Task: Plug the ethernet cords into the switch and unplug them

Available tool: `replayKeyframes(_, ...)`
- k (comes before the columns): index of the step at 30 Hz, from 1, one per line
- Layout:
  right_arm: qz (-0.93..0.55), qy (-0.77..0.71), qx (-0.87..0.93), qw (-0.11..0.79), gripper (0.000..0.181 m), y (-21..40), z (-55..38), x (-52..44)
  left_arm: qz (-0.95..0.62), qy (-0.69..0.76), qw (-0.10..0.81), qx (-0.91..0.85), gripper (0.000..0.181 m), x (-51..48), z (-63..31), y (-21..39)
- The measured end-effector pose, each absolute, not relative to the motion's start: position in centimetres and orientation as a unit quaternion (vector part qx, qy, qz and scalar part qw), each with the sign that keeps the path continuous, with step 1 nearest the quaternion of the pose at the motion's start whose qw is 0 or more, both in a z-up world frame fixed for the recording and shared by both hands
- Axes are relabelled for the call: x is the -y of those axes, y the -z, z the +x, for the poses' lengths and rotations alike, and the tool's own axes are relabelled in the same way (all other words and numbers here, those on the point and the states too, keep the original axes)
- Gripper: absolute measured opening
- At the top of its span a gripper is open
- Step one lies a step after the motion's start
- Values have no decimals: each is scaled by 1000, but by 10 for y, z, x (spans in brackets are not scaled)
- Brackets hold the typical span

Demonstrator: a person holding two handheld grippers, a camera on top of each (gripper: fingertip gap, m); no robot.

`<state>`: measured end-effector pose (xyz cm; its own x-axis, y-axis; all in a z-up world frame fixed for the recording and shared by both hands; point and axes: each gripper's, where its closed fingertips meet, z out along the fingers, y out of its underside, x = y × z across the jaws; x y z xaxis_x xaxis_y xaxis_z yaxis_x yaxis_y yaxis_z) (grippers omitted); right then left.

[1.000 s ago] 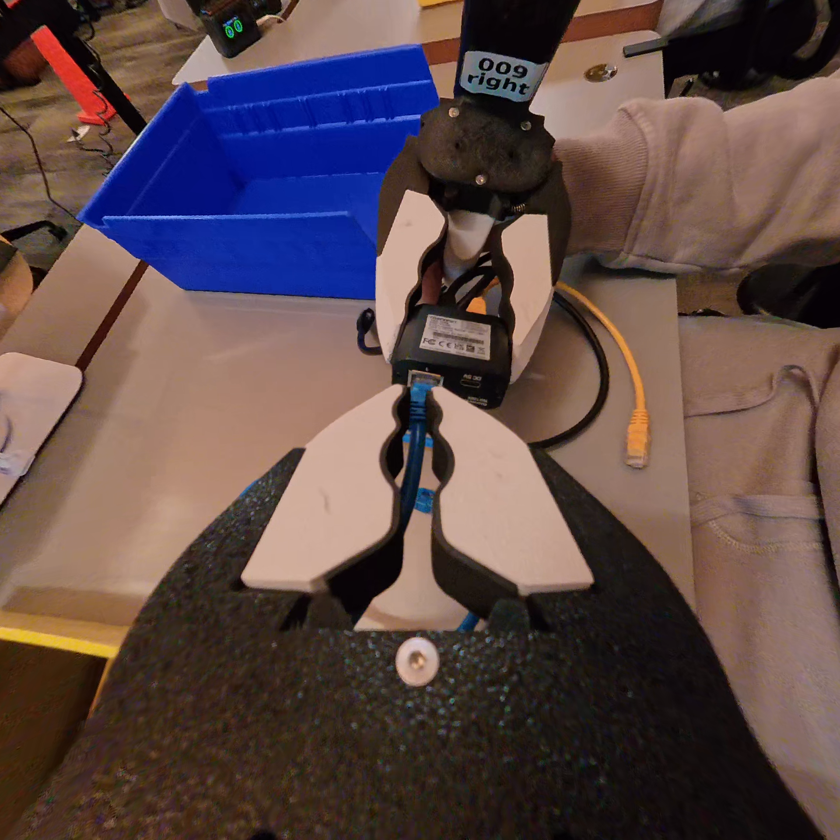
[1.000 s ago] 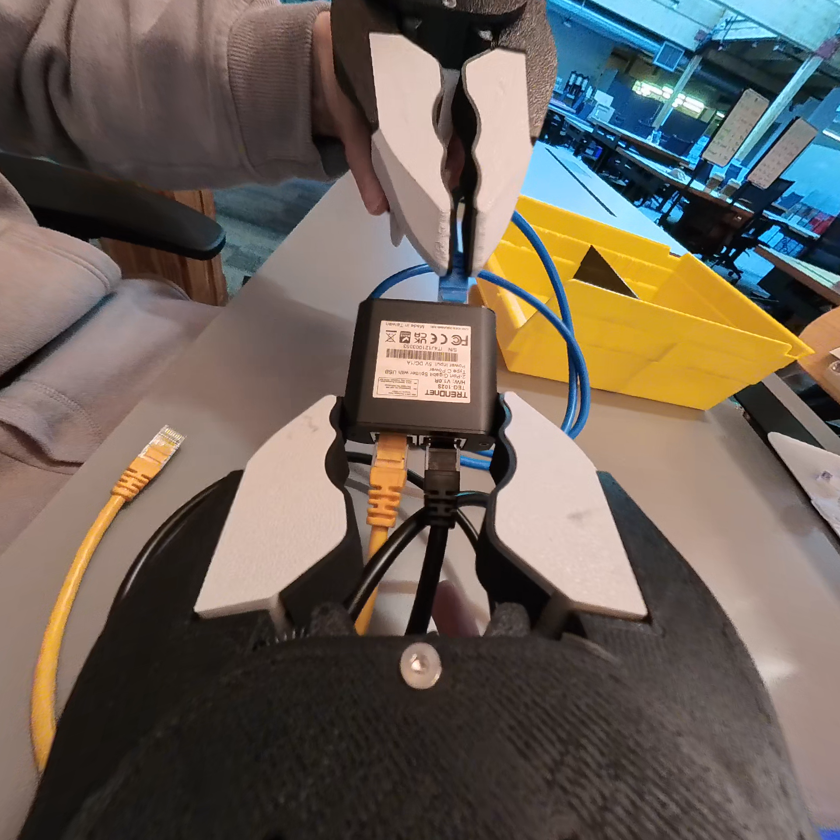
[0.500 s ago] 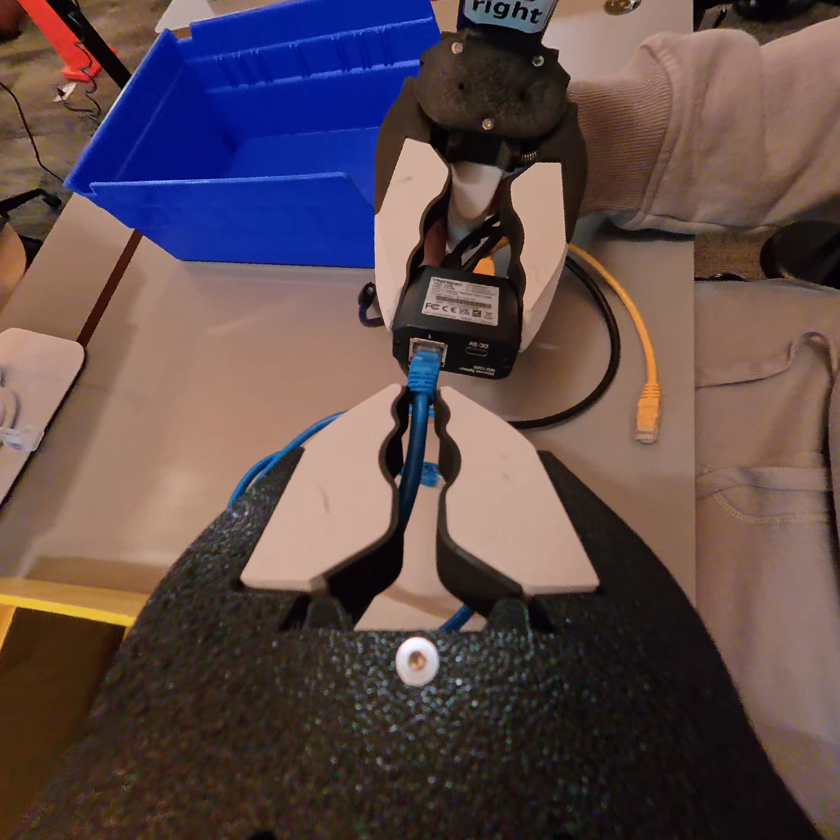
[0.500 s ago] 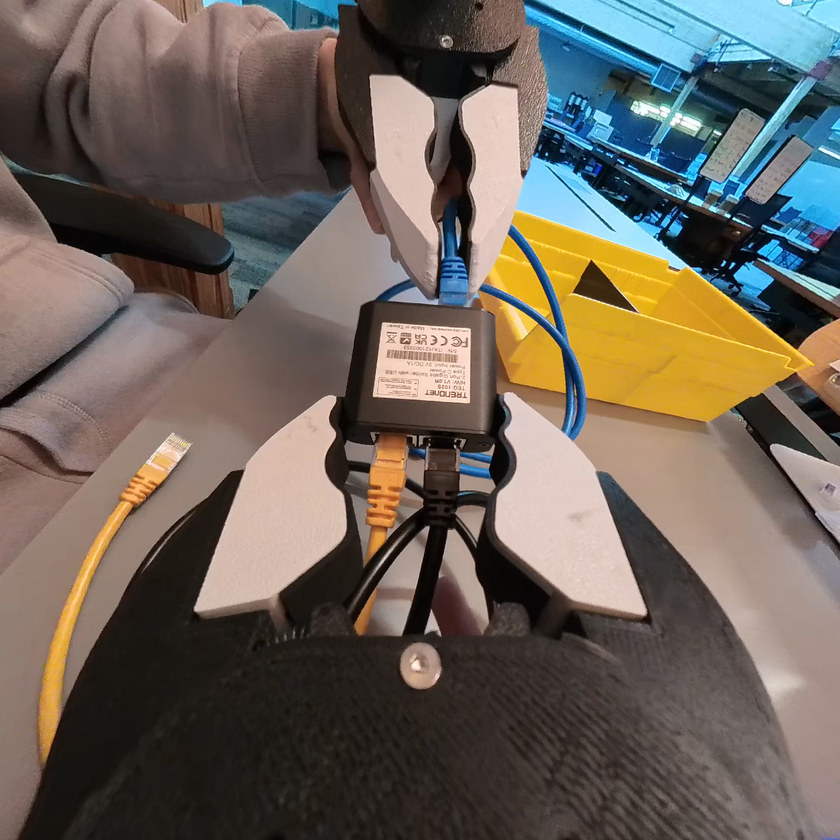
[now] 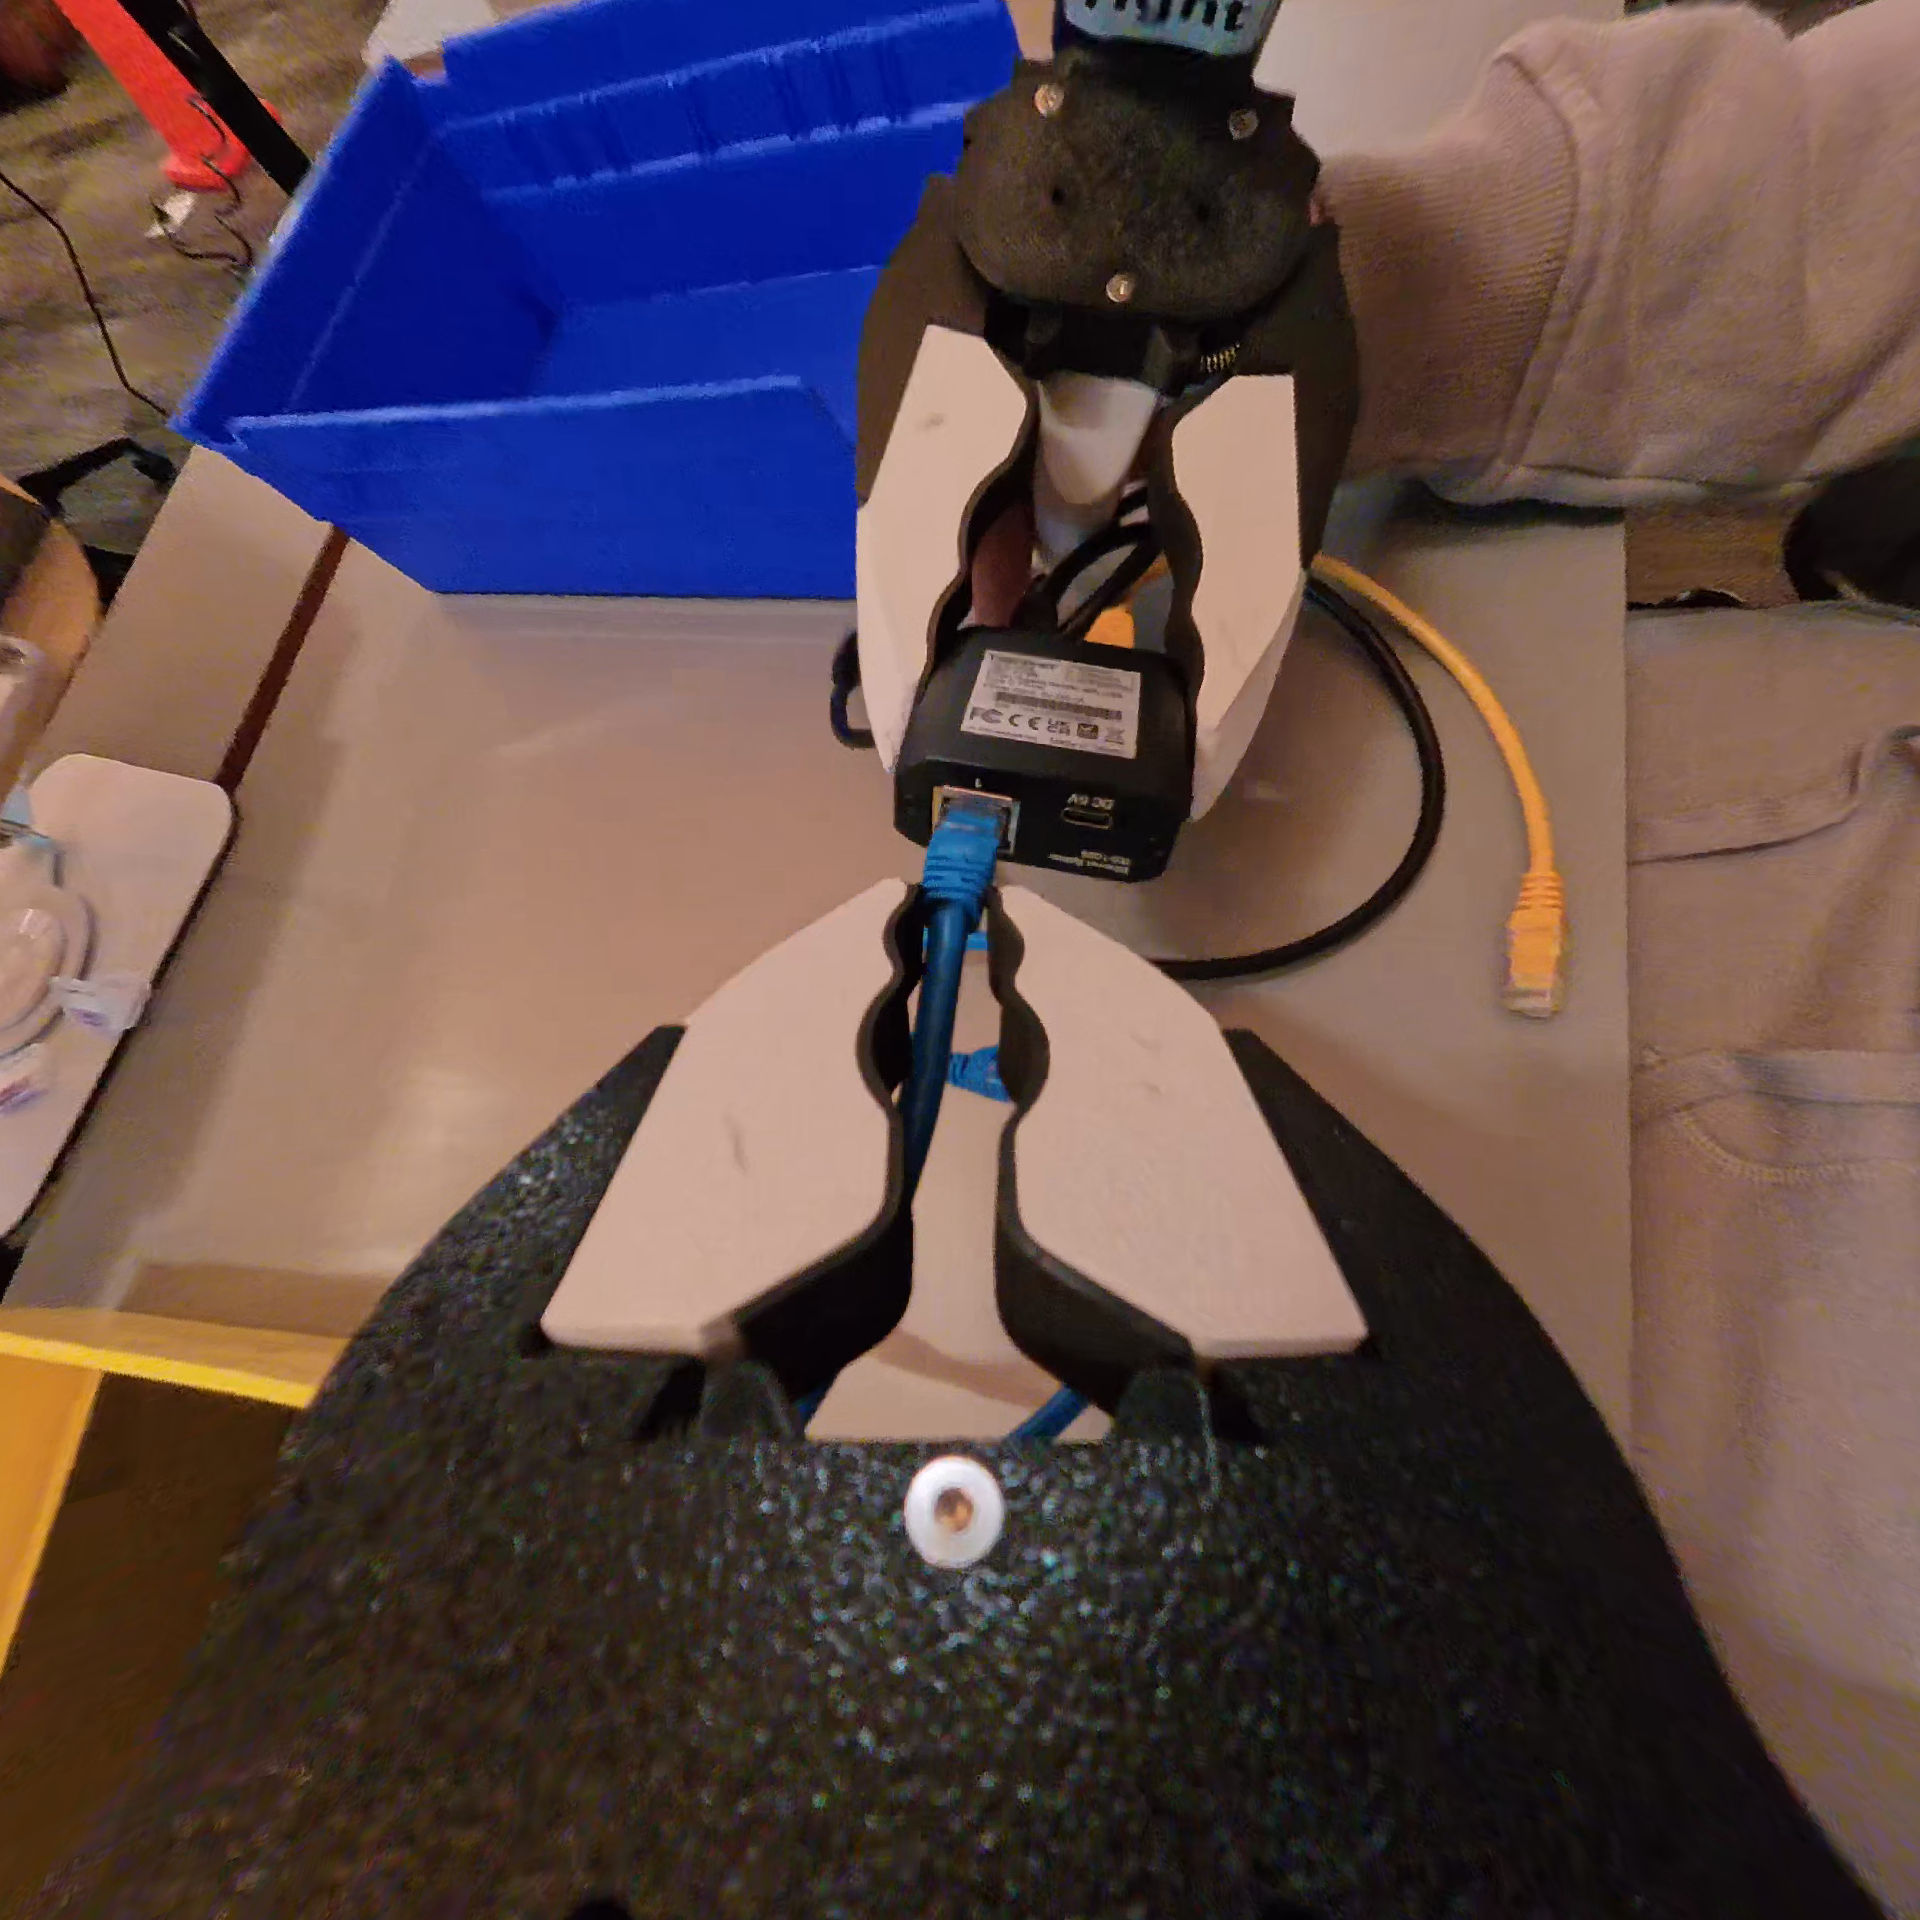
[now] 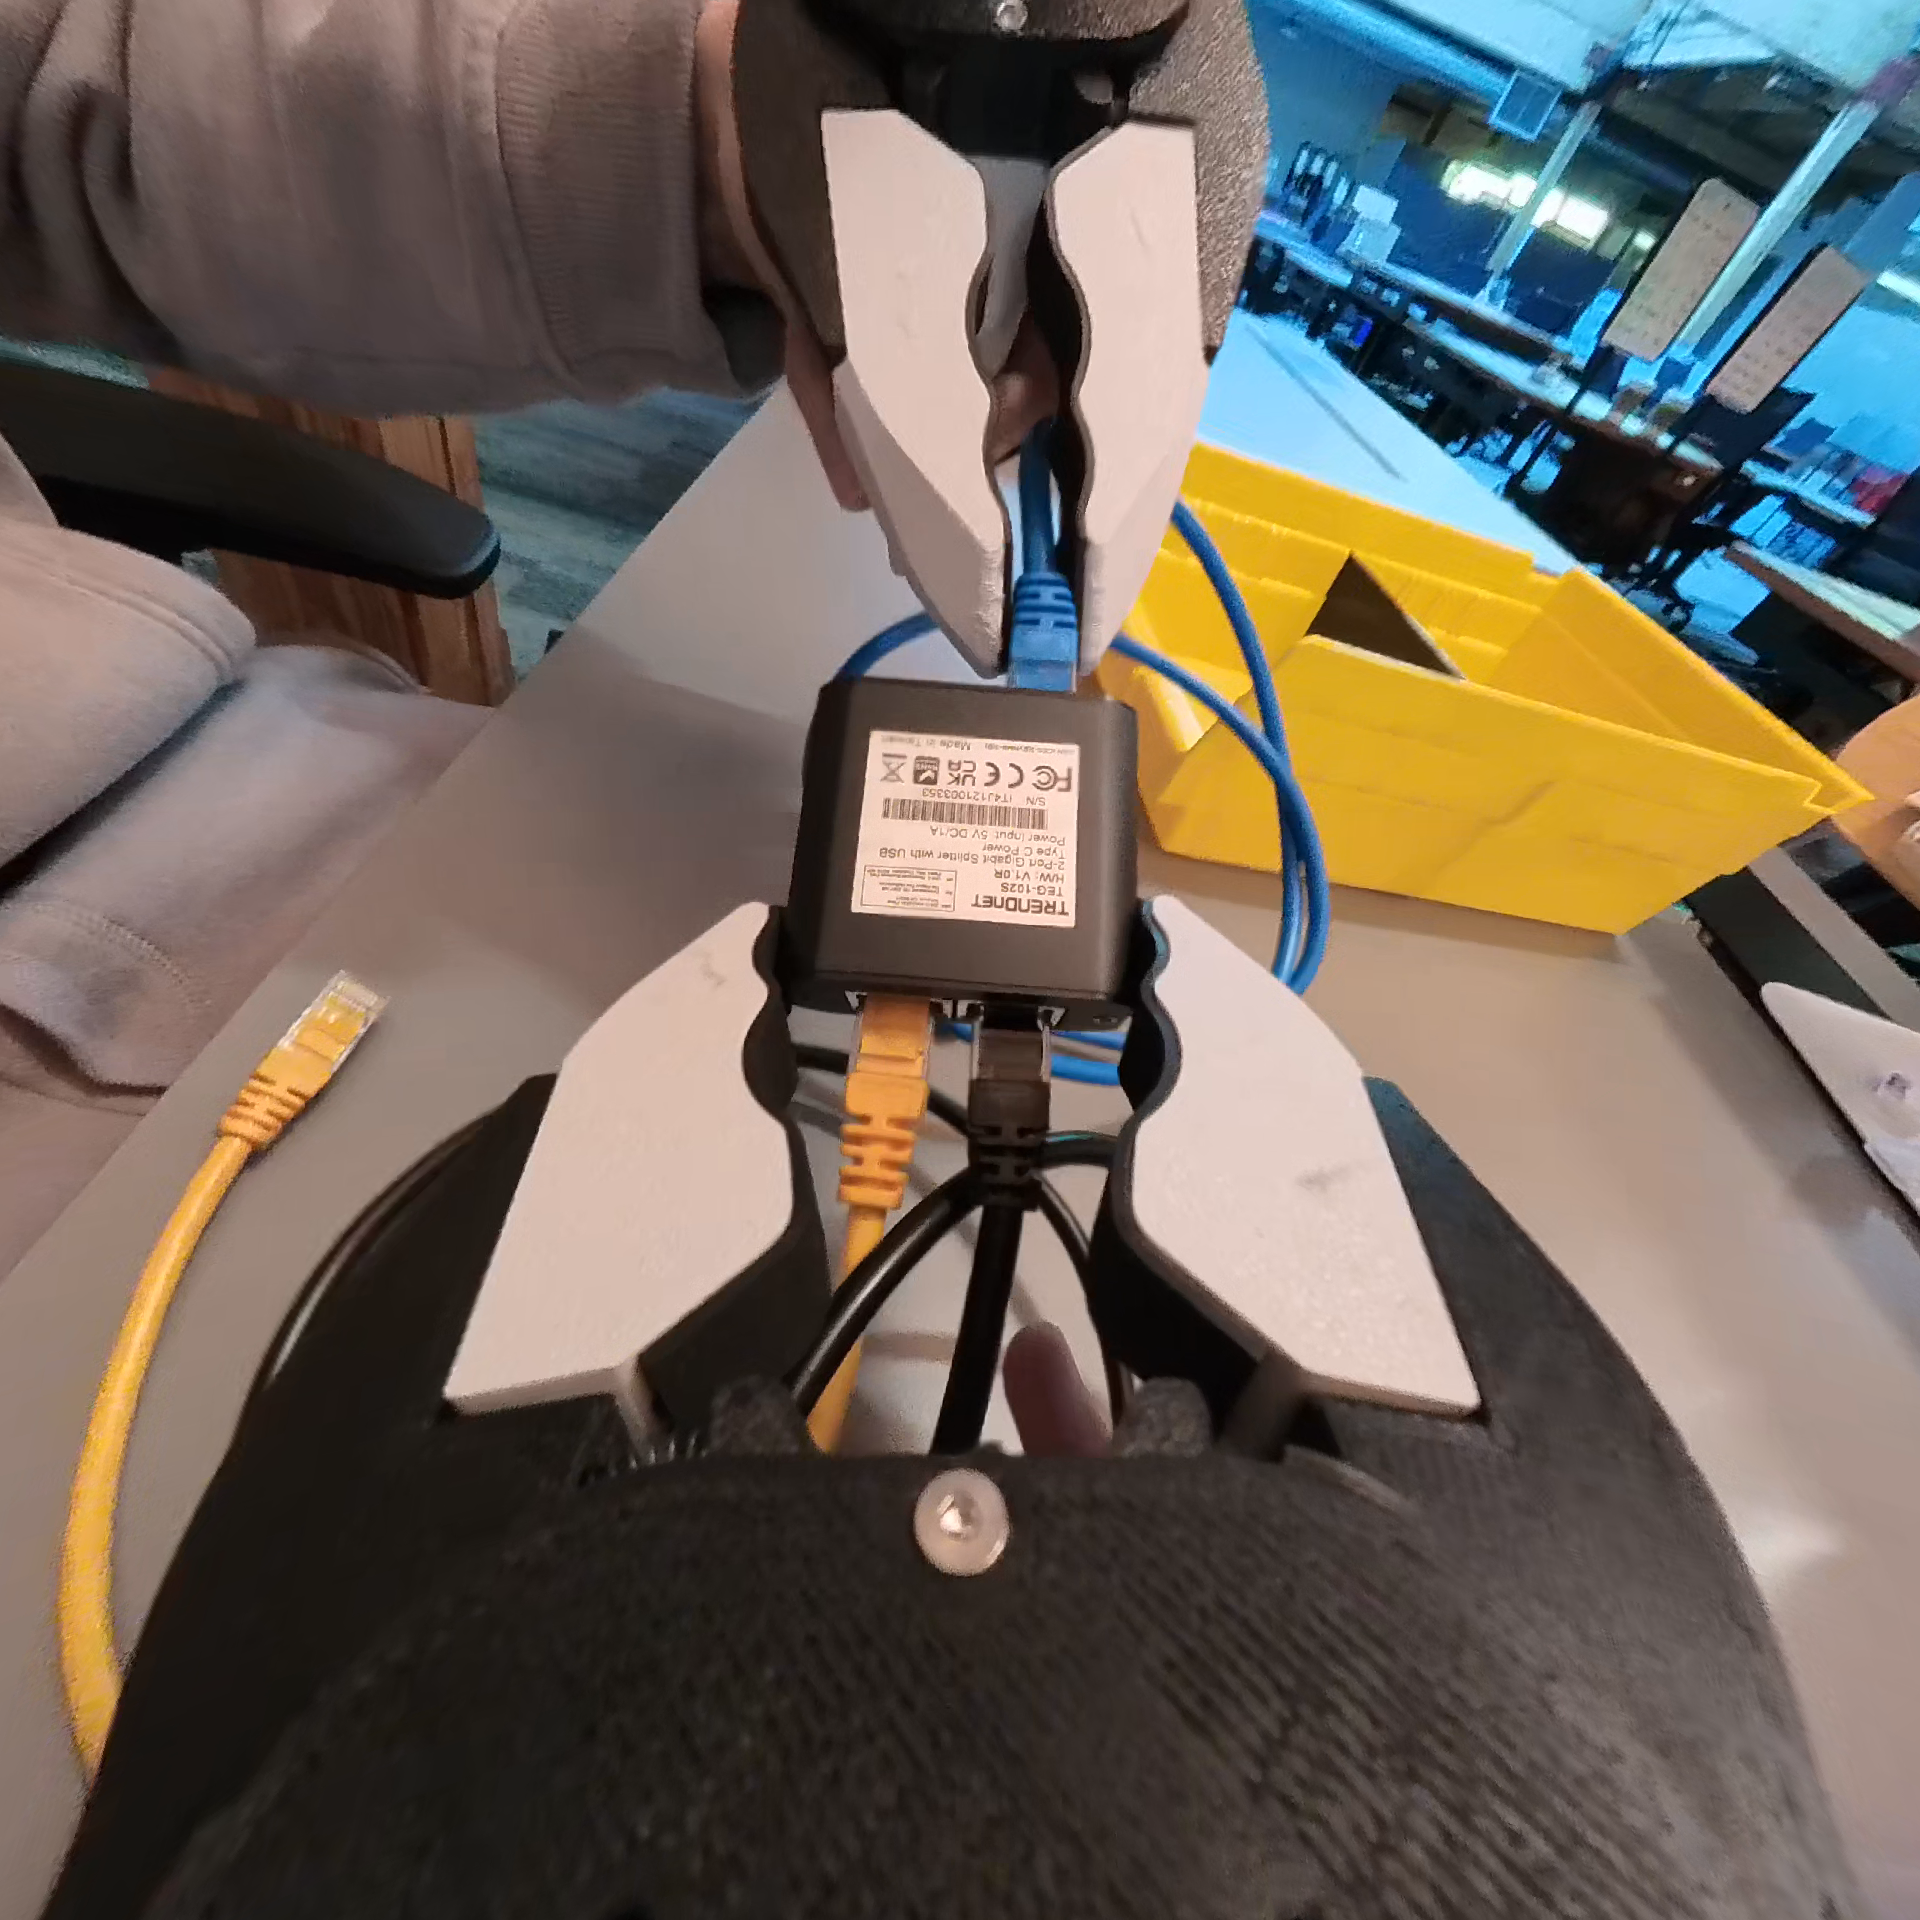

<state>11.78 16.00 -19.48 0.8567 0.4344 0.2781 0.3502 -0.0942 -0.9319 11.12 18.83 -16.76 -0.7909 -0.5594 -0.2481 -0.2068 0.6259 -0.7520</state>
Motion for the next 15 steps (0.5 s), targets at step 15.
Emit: replayKeyframes(15,-564,83,108,814,62,20,172,-134,-321,542,437,-642,50,-286,58,90)
